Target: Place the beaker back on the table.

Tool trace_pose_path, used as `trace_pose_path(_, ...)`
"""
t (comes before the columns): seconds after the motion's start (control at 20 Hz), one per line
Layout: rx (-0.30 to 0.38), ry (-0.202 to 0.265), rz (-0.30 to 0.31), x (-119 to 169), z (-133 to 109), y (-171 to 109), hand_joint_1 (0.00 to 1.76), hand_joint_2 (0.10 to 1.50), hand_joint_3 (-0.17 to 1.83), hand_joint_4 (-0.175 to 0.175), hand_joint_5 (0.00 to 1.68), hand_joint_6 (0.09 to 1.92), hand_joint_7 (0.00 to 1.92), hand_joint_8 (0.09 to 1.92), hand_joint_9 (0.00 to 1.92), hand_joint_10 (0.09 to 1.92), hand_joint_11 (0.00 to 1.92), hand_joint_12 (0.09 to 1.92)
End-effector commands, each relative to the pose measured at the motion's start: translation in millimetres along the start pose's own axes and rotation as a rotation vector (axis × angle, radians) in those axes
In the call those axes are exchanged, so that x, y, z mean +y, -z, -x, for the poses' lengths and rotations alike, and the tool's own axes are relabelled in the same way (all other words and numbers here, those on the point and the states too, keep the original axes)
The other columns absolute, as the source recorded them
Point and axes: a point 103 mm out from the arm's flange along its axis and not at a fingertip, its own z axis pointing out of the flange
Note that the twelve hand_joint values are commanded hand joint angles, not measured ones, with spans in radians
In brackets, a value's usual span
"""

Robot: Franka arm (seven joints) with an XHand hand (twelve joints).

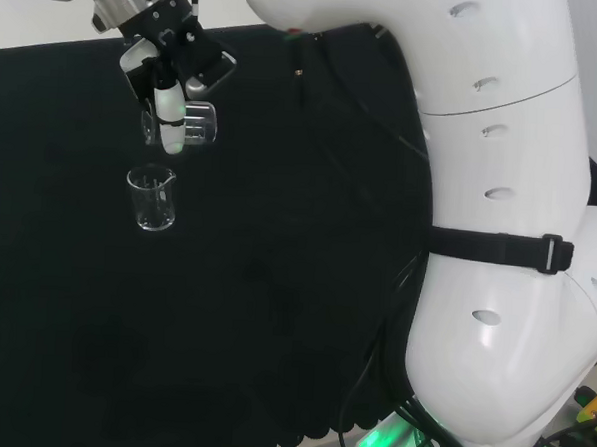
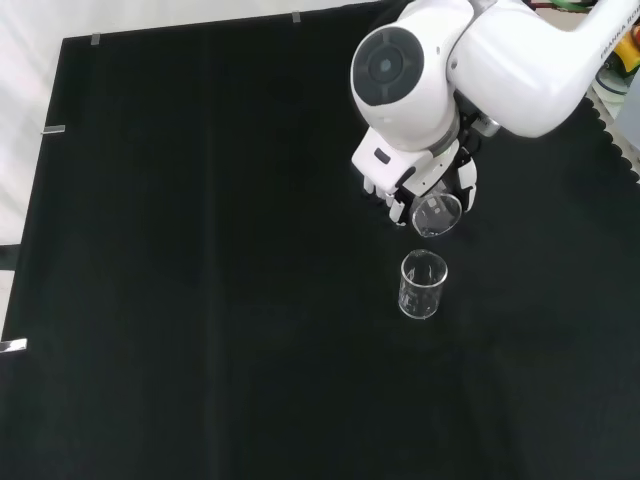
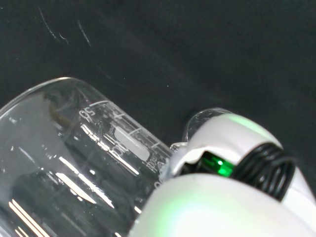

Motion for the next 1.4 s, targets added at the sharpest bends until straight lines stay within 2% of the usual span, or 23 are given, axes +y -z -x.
trace_pose_path(0.05,0.06,0.013,0.048,-3,8,-2,1.45,0.46,0.94,-0.175,1.25,0.66,1.46,0.52,1.35,0.84,1.02,0.83)
trace_pose_path(0.4,0.105,0.018,0.112,-6,18,-9,1.45,0.46,0.93,-0.175,1.24,0.66,1.46,0.52,1.34,0.84,1.02,0.83)
trace_pose_path(0.9,0.217,0.034,0.235,-6,30,-22,1.45,0.46,0.93,-0.175,1.24,0.67,1.46,0.53,1.34,0.85,1.02,0.83)
trace_pose_path(1.4,0.31,0.03,0.32,0,41,-42,1.45,0.47,0.93,-0.175,1.24,0.67,1.46,0.53,1.34,0.84,1.02,0.83)
